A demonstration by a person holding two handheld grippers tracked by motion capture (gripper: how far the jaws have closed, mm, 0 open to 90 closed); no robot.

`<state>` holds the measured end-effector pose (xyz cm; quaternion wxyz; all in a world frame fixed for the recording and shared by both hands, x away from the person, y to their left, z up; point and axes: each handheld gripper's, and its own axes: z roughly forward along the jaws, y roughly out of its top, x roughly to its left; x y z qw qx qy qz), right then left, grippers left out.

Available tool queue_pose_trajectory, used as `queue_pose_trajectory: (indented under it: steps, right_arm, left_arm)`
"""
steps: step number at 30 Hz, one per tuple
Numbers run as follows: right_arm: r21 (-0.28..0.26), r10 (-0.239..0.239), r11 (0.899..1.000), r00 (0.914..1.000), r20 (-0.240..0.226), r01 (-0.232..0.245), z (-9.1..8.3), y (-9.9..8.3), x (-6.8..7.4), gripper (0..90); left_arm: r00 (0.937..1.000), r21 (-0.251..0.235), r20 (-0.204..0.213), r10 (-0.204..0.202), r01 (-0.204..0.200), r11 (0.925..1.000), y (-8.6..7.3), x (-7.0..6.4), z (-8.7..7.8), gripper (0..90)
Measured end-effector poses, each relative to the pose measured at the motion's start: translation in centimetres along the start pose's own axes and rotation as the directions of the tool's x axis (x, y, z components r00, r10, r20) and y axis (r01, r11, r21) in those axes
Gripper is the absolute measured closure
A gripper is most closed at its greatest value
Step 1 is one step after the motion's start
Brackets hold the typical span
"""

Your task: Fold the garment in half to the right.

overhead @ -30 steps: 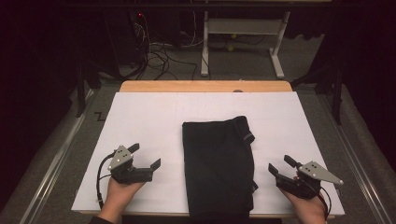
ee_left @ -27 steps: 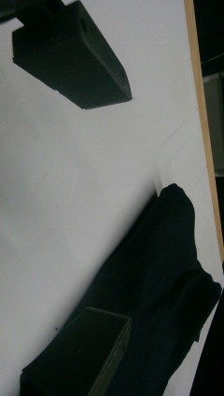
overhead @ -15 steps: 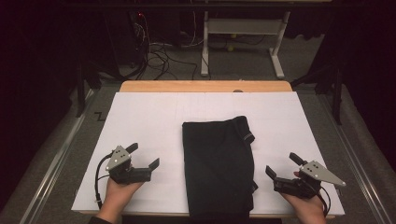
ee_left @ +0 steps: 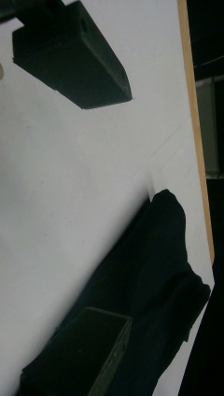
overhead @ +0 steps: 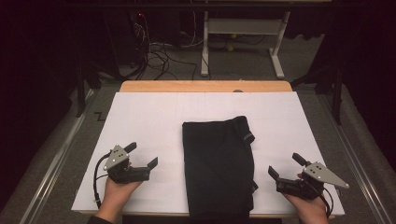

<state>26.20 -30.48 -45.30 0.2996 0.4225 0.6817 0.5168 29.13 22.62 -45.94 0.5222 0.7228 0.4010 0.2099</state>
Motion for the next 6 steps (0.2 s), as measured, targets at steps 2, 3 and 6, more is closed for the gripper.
queue_pose_trajectory:
  steps: [2,3,6]
  right_arm:
    - [0.005,-0.002,1.0,1.0,0.005,0.001,-0.01,-0.01,0.03,0.0]
    - [0.004,-0.003,1.0,1.0,0.005,0.003,0.01,-0.02,0.05,0.0]
    - [0.003,-0.007,1.0,0.9999,0.009,0.007,0.05,-0.04,0.09,0.0]
  left_arm:
    - [1.0,-0.003,0.001,-0.001,0.001,1.0,-0.01,0.0,0.0,0.0]
    - [1.0,-0.003,0.0,0.0,0.0,1.0,-0.01,0.01,0.01,0.0]
    - [1.0,-0.004,0.0,-0.005,0.005,1.0,0.01,0.1,-0.02,0.0]
